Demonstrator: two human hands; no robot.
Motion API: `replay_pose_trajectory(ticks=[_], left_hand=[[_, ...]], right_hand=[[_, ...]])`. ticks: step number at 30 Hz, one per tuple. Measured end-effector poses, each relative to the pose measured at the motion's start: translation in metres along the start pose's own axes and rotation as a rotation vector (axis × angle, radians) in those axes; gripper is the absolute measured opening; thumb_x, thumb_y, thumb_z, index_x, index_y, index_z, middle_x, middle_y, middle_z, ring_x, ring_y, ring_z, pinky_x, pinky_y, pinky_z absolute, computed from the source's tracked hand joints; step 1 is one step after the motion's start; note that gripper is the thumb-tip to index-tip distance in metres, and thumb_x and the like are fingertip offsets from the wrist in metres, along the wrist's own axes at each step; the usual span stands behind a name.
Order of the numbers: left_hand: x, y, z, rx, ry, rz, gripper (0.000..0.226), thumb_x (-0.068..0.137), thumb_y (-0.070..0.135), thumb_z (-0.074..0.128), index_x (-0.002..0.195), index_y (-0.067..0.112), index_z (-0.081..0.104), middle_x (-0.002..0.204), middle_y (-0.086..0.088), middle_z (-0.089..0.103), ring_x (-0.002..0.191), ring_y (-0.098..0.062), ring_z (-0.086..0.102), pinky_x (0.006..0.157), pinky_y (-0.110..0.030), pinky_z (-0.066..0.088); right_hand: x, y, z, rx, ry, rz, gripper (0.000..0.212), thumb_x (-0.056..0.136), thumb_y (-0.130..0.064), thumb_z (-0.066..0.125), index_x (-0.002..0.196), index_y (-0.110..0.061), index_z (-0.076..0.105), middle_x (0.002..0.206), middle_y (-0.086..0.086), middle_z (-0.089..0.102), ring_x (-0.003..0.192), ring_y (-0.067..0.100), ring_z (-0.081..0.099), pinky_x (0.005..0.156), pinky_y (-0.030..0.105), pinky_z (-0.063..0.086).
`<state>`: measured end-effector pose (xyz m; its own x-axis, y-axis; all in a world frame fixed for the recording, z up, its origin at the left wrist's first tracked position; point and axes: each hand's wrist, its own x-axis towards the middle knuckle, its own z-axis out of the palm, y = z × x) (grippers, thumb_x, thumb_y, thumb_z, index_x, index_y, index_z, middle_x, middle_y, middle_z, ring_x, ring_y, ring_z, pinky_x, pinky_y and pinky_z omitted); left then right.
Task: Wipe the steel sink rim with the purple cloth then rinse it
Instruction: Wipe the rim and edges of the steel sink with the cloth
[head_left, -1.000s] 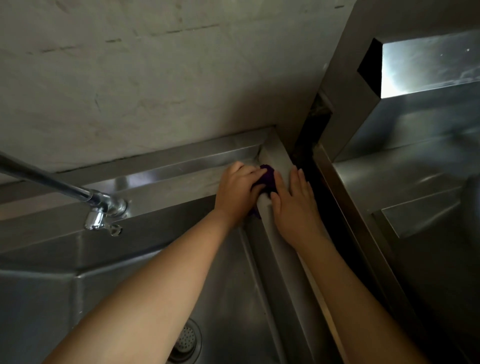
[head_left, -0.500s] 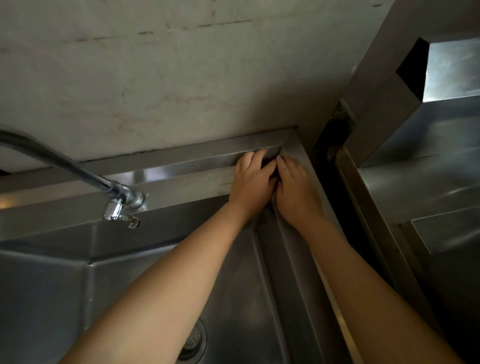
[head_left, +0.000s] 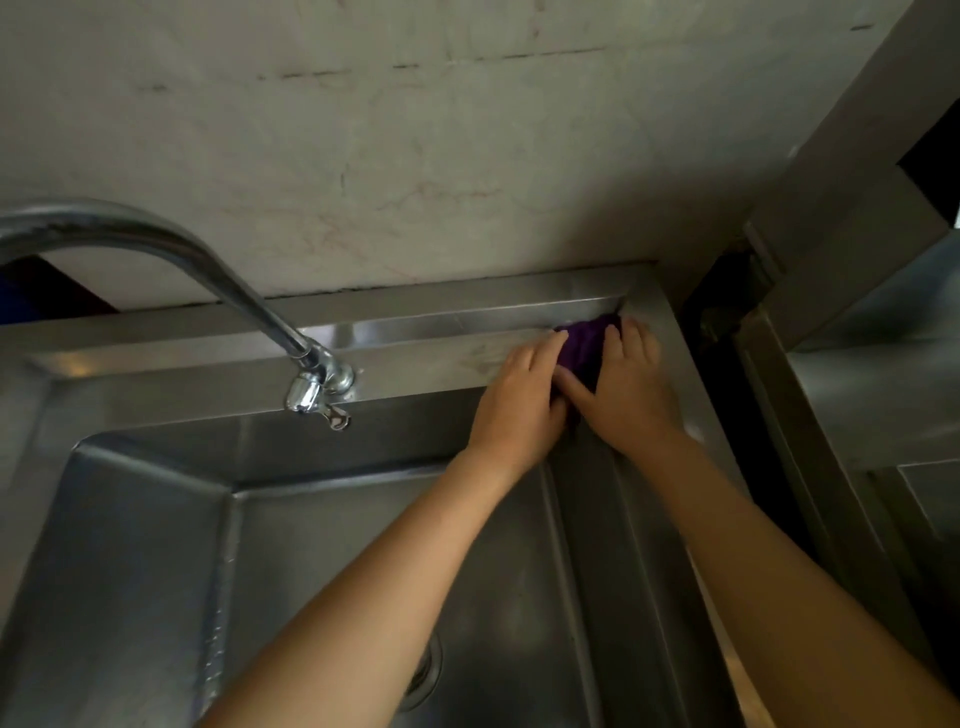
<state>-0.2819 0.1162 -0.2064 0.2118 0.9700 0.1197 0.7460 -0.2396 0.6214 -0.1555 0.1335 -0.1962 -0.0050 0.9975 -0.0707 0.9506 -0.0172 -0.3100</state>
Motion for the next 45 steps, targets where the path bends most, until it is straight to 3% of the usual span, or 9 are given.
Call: replay_pose_trajectory(ticks=[2,6,12,15,19,24,30,38,45], left_hand=[[-0.014,-0.017,-0.012,0.178,0.039,0.067,0.058,0.084,0.017,0.06,0.138,0.006,0.041,0.143,-0.015,0.044,0.133,-0.028,0.04,0.113,-0.039,0.03],[-0.053,-0.064,-0.031,0.419,0.241,-0.123,0.061,0.092,0.034,0.04,0.144,0.005,0.027,0.153,-0.015,0.026,0.142,-0.026,0.024,0.118,-0.036,0.014],[-0.076,-0.102,-0.036,0.611,0.096,-0.242,0.075,0.089,0.043,0.043,0.147,0.003,0.017,0.156,-0.015,0.015,0.144,-0.028,0.013,0.115,-0.037,0.009],[-0.076,-0.103,-0.038,0.597,0.074,-0.237,0.078,0.087,0.045,0.042,0.147,0.003,0.016,0.156,-0.015,0.014,0.145,-0.027,0.011,0.119,-0.038,0.006],[-0.075,-0.103,-0.042,0.571,0.028,-0.228,0.083,0.085,0.046,0.047,0.147,0.003,0.012,0.156,-0.016,0.012,0.145,-0.027,0.008,0.117,-0.038,0.005],[-0.075,-0.102,-0.045,0.526,0.003,-0.22,0.093,0.077,0.038,0.066,0.145,-0.001,0.016,0.156,-0.017,0.013,0.145,-0.028,0.008,0.119,-0.039,0.006],[-0.074,-0.102,-0.043,0.547,0.023,-0.221,0.088,0.082,0.059,0.031,0.147,0.004,0.01,0.157,-0.013,0.005,0.145,-0.022,-0.001,0.118,-0.034,-0.001],[-0.063,-0.081,-0.031,0.534,0.048,-0.23,0.079,0.084,0.061,0.008,0.145,0.015,-0.01,0.157,-0.006,-0.012,0.144,-0.019,-0.015,0.117,-0.037,-0.009],[-0.022,-0.076,-0.016,0.592,-0.031,-0.029,0.07,0.088,0.053,0.012,0.148,0.016,0.007,0.158,-0.005,0.006,0.144,-0.017,-0.003,0.118,-0.035,-0.004]], right_hand=[[0.0,-0.003,0.005,-0.018,0.01,0.008,0.093,0.079,-0.058,0.058,0.142,0.003,0.026,0.151,0.021,0.022,0.141,0.033,0.016,0.116,0.04,0.015],[0.004,-0.015,0.007,-0.077,0.111,0.021,0.073,0.078,-0.047,0.064,0.126,0.004,0.043,0.138,0.024,0.039,0.128,0.038,0.032,0.109,0.043,0.028],[0.005,-0.034,0.008,-0.189,0.169,0.039,0.046,0.086,-0.028,0.056,0.12,0.002,0.048,0.126,0.024,0.05,0.112,0.039,0.044,0.095,0.043,0.036],[0.007,-0.032,0.004,-0.023,0.215,0.051,0.038,0.085,-0.023,0.056,0.115,0.001,0.051,0.118,0.021,0.056,0.107,0.036,0.046,0.093,0.041,0.037],[-0.001,-0.074,0.016,0.183,0.301,-0.258,0.037,0.076,-0.013,0.059,0.112,-0.002,0.057,0.115,0.02,0.06,0.104,0.039,0.052,0.094,0.04,0.038],[-0.005,-0.111,0.06,0.137,0.078,-0.331,0.047,0.089,-0.042,0.045,0.133,-0.023,0.046,0.15,0.011,0.031,0.14,0.036,0.018,0.113,0.049,0.021],[0.005,-0.095,0.063,0.034,0.169,-0.367,0.042,0.088,-0.045,0.046,0.121,-0.02,0.055,0.139,0.009,0.048,0.129,0.035,0.038,0.102,0.046,0.04],[0.002,-0.036,0.04,-0.065,0.25,-0.138,0.036,0.085,-0.038,0.049,0.11,-0.012,0.056,0.121,0.014,0.055,0.104,0.034,0.052,0.081,0.041,0.047],[-0.017,-0.026,0.009,-0.137,0.211,0.08,0.037,0.09,-0.033,0.051,0.114,-0.005,0.055,0.117,0.019,0.051,0.108,0.036,0.046,0.087,0.043,0.04]])
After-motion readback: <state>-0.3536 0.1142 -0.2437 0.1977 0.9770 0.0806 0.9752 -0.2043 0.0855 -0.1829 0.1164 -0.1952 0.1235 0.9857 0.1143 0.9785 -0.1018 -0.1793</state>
